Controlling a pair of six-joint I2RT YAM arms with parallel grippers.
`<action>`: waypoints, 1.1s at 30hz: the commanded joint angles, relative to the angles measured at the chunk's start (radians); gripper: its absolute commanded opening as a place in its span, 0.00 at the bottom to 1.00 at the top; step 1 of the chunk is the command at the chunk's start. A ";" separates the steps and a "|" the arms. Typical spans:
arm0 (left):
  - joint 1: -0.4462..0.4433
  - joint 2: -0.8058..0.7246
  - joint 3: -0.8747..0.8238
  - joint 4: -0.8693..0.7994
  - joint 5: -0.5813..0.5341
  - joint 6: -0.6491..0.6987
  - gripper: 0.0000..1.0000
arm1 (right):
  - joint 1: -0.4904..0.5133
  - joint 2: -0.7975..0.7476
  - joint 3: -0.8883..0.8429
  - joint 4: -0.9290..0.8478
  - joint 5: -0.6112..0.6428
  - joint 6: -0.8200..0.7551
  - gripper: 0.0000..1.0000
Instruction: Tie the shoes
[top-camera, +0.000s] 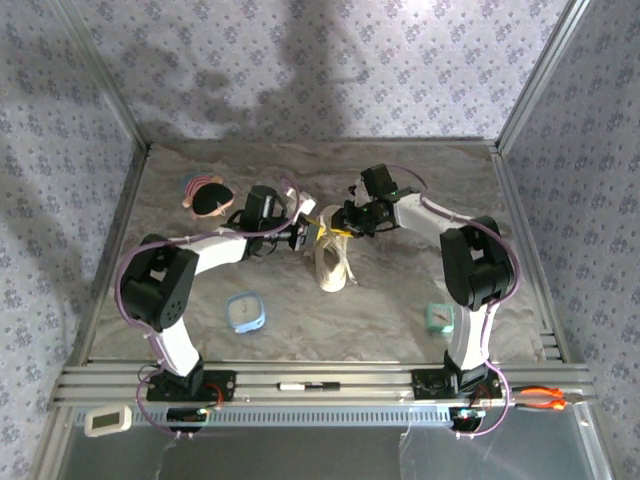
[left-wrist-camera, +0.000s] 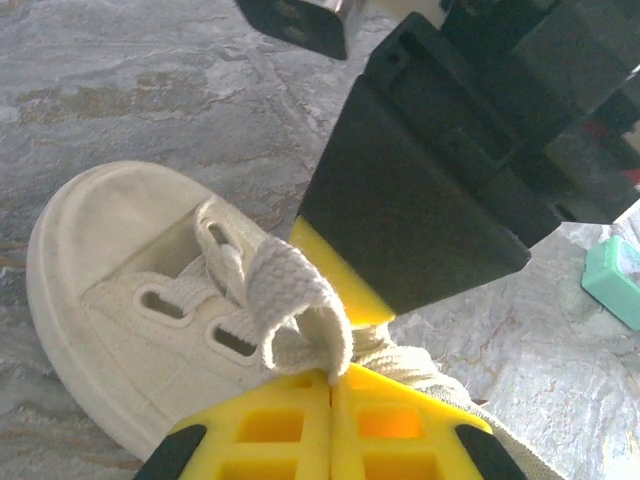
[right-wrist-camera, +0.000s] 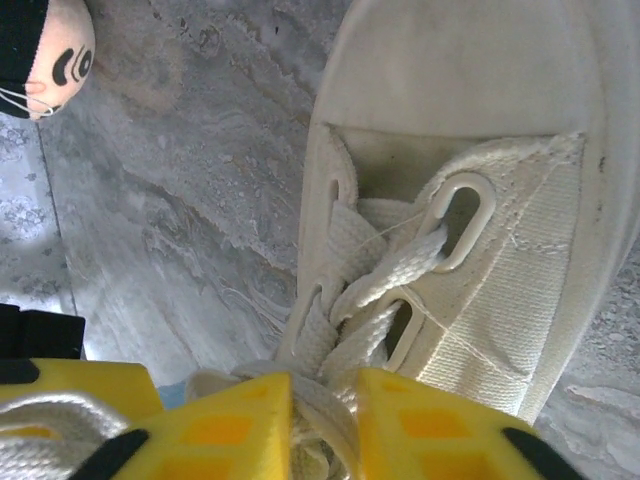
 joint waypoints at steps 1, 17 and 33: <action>0.009 -0.054 -0.013 0.051 -0.022 -0.032 0.19 | 0.006 -0.003 0.030 -0.017 -0.012 -0.011 0.15; 0.083 -0.215 -0.090 -0.083 -0.041 0.079 0.36 | 0.025 -0.013 0.070 -0.052 0.025 -0.059 0.01; 0.021 -0.100 0.262 -0.643 0.048 0.906 0.39 | 0.026 -0.036 0.088 -0.101 0.097 -0.102 0.01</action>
